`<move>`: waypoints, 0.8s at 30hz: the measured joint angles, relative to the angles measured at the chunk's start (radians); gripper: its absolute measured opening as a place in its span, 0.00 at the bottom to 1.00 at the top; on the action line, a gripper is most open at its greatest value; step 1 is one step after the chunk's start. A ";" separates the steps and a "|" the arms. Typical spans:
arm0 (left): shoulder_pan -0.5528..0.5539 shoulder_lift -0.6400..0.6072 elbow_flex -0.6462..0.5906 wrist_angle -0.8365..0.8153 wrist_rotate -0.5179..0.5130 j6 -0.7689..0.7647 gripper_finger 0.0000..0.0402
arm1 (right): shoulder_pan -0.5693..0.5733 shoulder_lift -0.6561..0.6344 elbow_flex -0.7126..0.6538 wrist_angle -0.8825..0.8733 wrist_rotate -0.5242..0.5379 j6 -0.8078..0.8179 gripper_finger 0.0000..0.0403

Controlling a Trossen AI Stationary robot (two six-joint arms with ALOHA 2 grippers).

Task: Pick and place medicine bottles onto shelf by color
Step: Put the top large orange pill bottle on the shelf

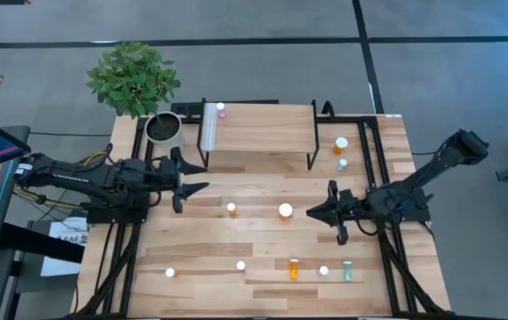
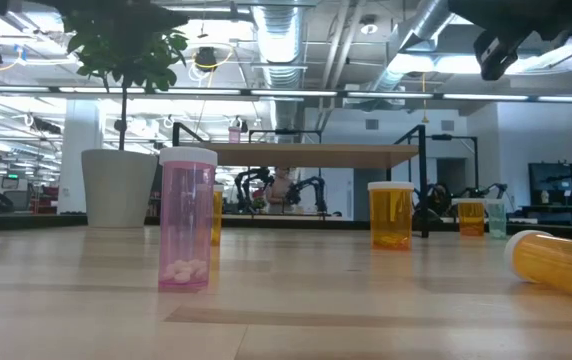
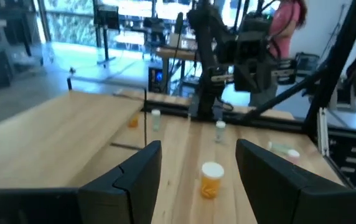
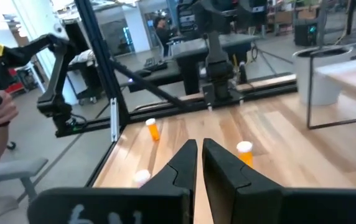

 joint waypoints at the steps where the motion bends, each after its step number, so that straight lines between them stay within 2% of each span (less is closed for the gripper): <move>1: -0.003 0.014 0.000 -0.004 0.011 -0.008 0.49 | 0.002 0.018 0.003 -0.001 0.000 0.014 0.13; 8: -0.023 0.170 0.000 0.066 0.070 -0.032 0.55 | 0.007 0.157 0.037 -0.004 -0.006 0.081 0.18; 12: -0.025 0.261 0.000 0.125 0.200 -0.054 0.57 | 0.009 0.209 0.082 -0.047 -0.038 0.136 0.27; 15: -0.028 0.313 0.000 0.163 0.257 -0.078 0.58 | 0.015 0.235 0.130 -0.119 -0.043 0.171 0.36; 20: -0.063 0.376 0.022 0.156 0.274 -0.105 0.58 | 0.030 0.259 0.197 -0.193 -0.046 0.189 0.50; 24: -0.131 0.446 0.089 0.112 0.274 -0.079 0.58 | 0.034 0.266 0.206 -0.199 -0.041 0.190 0.55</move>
